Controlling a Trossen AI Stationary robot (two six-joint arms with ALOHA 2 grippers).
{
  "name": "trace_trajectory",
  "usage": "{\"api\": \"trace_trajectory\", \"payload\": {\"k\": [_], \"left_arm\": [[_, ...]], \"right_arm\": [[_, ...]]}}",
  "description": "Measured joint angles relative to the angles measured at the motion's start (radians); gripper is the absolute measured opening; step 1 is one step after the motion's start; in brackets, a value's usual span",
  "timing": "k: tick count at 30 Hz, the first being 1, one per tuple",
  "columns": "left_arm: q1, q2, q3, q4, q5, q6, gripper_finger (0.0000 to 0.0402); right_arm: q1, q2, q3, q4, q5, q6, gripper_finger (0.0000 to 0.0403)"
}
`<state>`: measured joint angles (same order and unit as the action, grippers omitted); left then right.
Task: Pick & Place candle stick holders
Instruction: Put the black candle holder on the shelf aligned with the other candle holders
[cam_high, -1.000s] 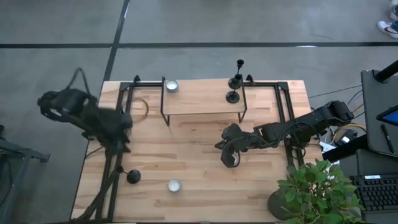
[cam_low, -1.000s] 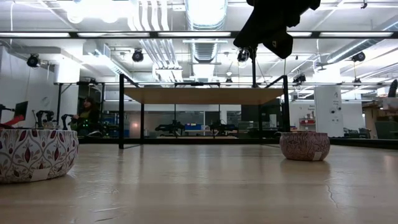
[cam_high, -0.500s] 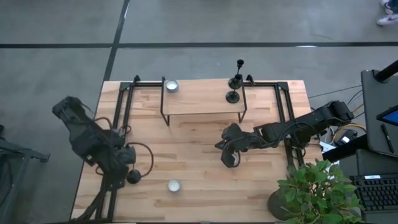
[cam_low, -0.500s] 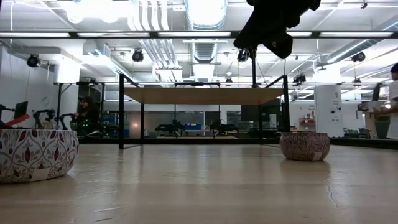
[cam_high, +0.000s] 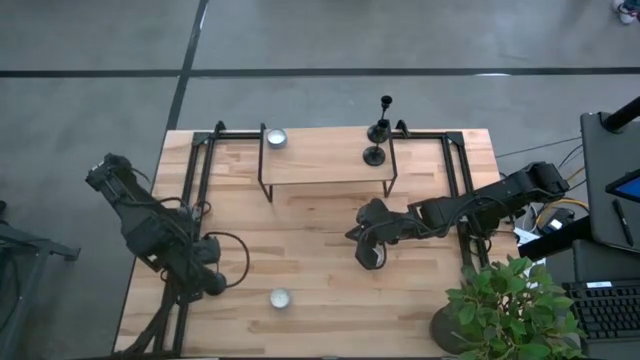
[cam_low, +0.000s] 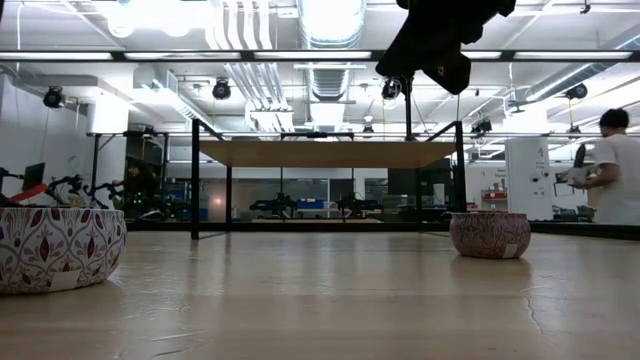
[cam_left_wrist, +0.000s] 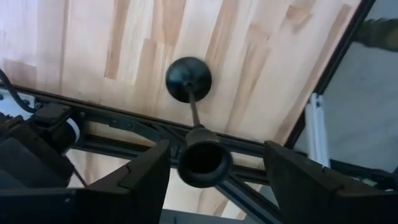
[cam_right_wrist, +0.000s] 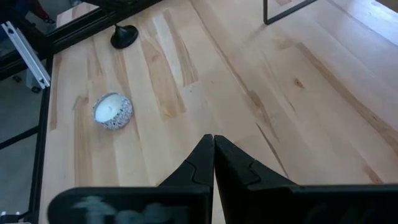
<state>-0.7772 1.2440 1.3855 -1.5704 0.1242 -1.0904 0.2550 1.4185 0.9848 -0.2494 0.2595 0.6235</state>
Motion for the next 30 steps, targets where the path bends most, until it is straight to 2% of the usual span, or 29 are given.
{"api": "trace_trajectory", "payload": {"k": [4, 12, 25, 30], "left_arm": [[0.000, -0.009, -0.052, 0.000, 0.019, 0.019, 0.0250], [0.000, -0.012, -0.131, 0.000, 0.121, 0.040, 0.0250], [0.001, -0.018, -0.114, 0.034, 0.068, 0.022, 0.0248], [0.001, -0.018, -0.114, 0.042, 0.067, 0.022, 0.0210]], "right_arm": [[0.000, 0.000, 0.000, 0.002, 0.002, 0.000, 0.0008], [0.000, 0.000, 0.000, 0.002, 0.003, 0.001, 0.0008], [0.000, 0.000, 0.000, 0.039, 0.006, -0.002, 0.0008], [0.000, 0.000, 0.000, 0.047, 0.006, -0.002, 0.0008]]}}
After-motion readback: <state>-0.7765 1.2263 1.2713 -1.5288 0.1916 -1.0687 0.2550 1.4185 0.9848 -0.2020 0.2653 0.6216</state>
